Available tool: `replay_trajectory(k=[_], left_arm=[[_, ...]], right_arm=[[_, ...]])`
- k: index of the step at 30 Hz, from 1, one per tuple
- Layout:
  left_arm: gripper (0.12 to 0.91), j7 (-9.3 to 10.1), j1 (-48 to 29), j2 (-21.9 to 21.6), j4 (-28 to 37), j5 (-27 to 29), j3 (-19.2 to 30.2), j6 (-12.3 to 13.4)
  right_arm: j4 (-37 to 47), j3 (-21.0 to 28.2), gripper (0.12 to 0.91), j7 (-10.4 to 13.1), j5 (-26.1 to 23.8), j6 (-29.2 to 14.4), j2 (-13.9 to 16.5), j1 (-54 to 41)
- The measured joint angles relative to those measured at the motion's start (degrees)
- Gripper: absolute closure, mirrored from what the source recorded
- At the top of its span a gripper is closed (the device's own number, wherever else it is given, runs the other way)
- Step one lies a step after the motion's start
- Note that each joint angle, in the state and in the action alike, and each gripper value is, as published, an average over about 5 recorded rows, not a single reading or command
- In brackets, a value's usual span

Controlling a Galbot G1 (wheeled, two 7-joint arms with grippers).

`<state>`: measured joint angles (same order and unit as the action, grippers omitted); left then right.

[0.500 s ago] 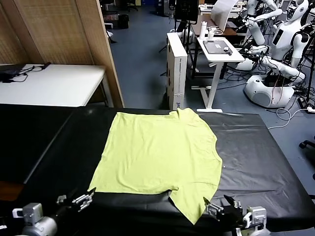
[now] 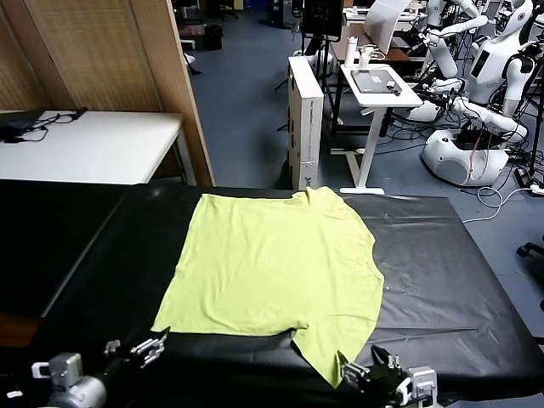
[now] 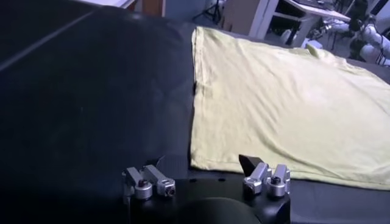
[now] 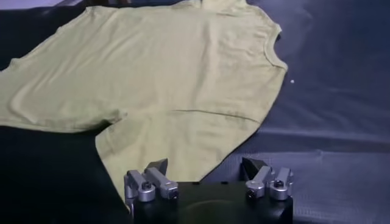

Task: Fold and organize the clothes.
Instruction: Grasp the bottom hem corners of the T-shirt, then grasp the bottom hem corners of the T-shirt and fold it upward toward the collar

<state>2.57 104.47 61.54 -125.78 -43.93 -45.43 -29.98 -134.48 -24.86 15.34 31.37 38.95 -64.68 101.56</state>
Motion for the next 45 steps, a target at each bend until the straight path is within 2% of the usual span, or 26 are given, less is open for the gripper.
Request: replay_trajectory(k=[3,8,12,16,18,21,24,33,39,45], left_arm=[[0.158,-0.01,-0.04,0.19,0.27,0.18,0.13,0.12],[0.308,-0.07,0.01,0.35,0.44,0.37,0.32,0.26],[0.410,-0.15,-0.20,0.44,0.69,0.71,0.67,0.38],[0.507,-0.24,-0.54,0.71,1.21,1.23,1.20,0.70],[0.594,-0.26,-0.61,0.92,1.38,1.32,1.44,0.75],[0.768,-0.29,-0.52,1.26,1.30,1.30,1.79,0.59],[0.873,-0.29,-0.27,1.51,0.94,1.26,1.96,0.35],[0.885,0.16,2.95,1.60,-2.07,1.14,0.21,0.29],[0.885,0.48,6.84,1.52,-5.64,0.91,-1.82,0.26],[0.885,0.48,7.63,2.57,-7.26,0.62,-2.54,1.34]], right_arm=[[0.04,-0.07,0.293,-0.06,-0.01,-0.01,0.04,0.01],[0.03,-0.21,0.368,-0.17,-0.01,-0.01,0.10,0.22],[-0.13,-0.45,0.470,-0.29,0.00,0.01,0.14,0.54],[-0.63,-0.70,0.651,-0.44,0.05,0.11,0.19,0.99],[-1.14,-1.00,0.776,-0.60,0.13,0.16,0.31,1.42],[-2.37,-1.85,0.877,-0.95,0.27,0.46,0.65,2.41],[-4.01,-3.14,0.885,-1.13,0.31,1.11,1.12,3.98],[-8.27,-6.84,0.885,-0.82,0.14,1.48,1.62,9.62],[-7.64,-8.03,0.885,-3.29,0.22,-3.18,1.91,8.09],[-3.99,-8.66,0.885,-5.06,2.43,-8.37,3.75,1.54]])
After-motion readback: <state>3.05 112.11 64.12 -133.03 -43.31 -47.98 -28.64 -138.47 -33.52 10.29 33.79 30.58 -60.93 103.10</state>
